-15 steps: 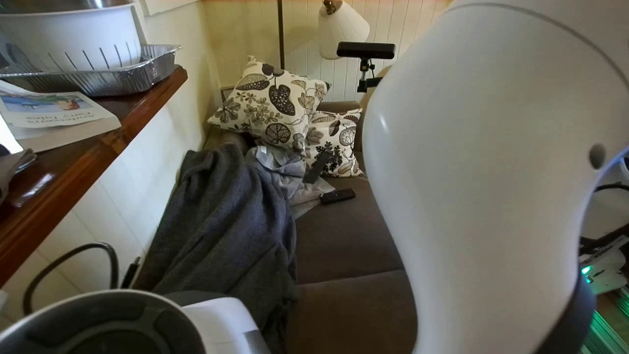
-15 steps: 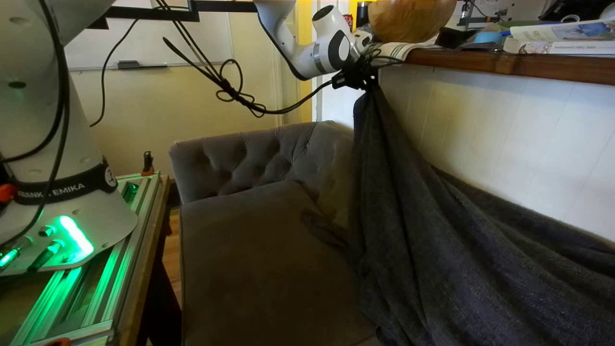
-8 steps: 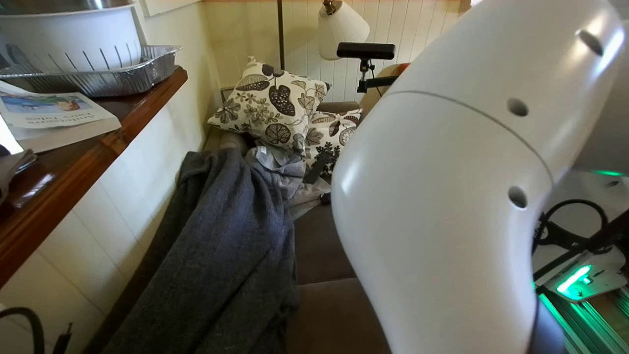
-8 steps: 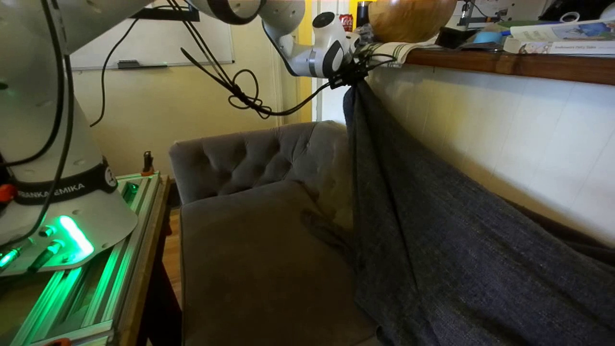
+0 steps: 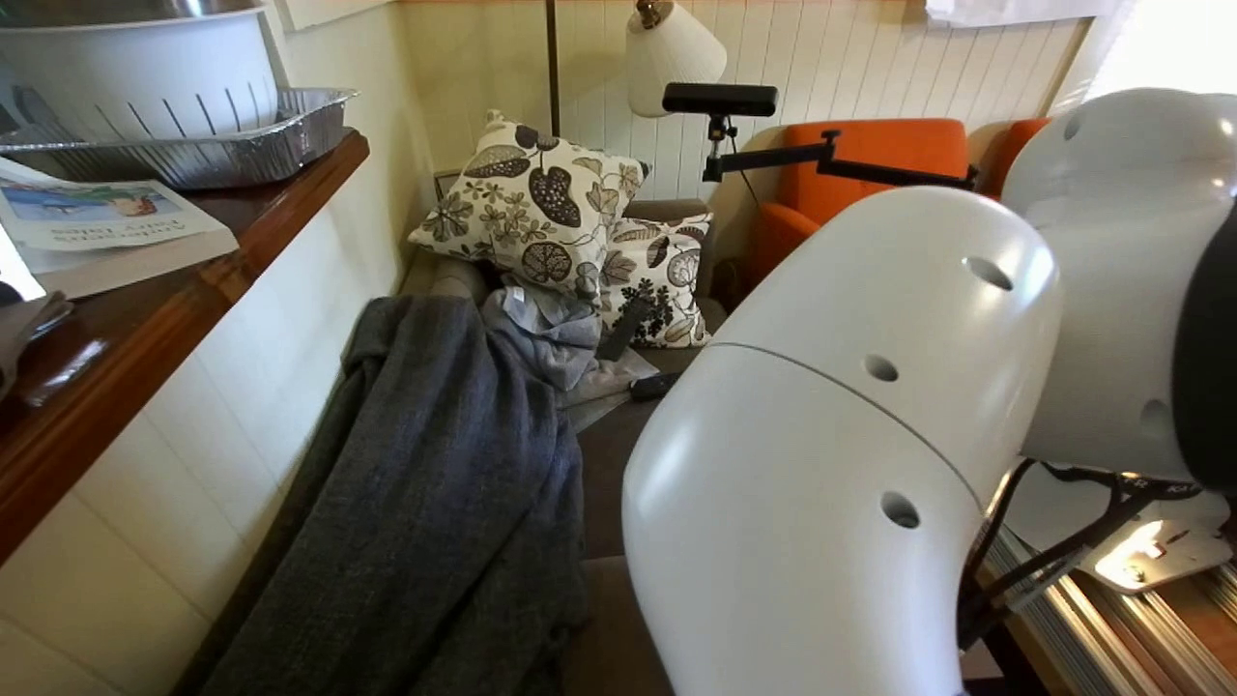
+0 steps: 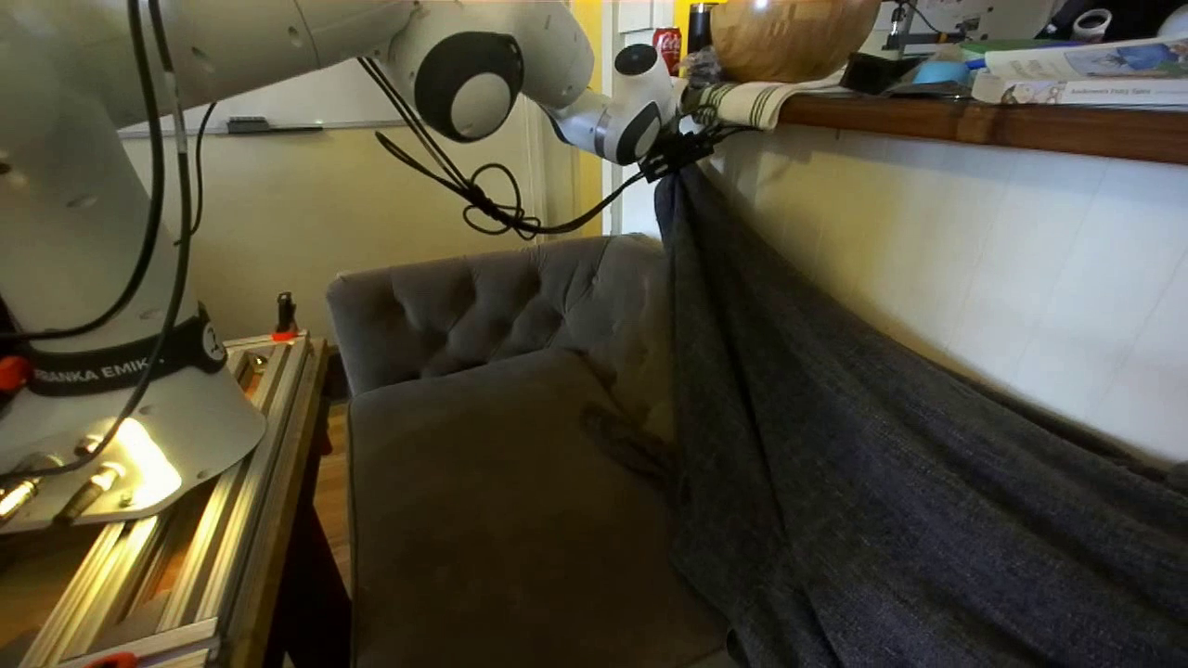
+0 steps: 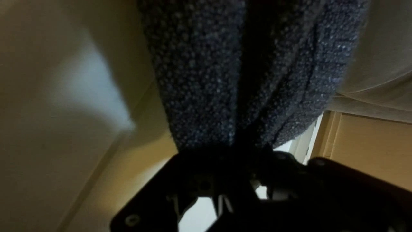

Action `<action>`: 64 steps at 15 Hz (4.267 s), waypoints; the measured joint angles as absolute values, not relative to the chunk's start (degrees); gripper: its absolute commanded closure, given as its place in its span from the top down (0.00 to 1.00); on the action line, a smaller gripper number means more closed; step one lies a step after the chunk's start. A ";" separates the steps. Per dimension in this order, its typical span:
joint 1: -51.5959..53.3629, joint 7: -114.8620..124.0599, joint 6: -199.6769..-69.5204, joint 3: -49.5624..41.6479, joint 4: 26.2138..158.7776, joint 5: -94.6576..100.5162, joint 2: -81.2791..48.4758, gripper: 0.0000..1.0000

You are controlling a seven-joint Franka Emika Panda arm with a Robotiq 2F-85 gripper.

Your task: Pull the blanket to the left

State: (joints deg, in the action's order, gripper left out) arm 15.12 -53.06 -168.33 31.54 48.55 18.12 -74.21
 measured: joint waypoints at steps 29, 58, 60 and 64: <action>16.39 -53.84 -139.79 22.28 32.57 1.46 -84.96 1.00; -4.78 -36.83 -171.85 42.90 94.10 -12.48 -67.54 1.00; -6.96 -31.05 -172.72 44.66 100.12 -12.45 -65.97 1.00; -8.92 -17.49 -176.42 44.83 112.32 -12.45 -60.53 1.00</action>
State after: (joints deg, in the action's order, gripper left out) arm -8.92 -17.49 -176.42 44.83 112.32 -12.45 -60.53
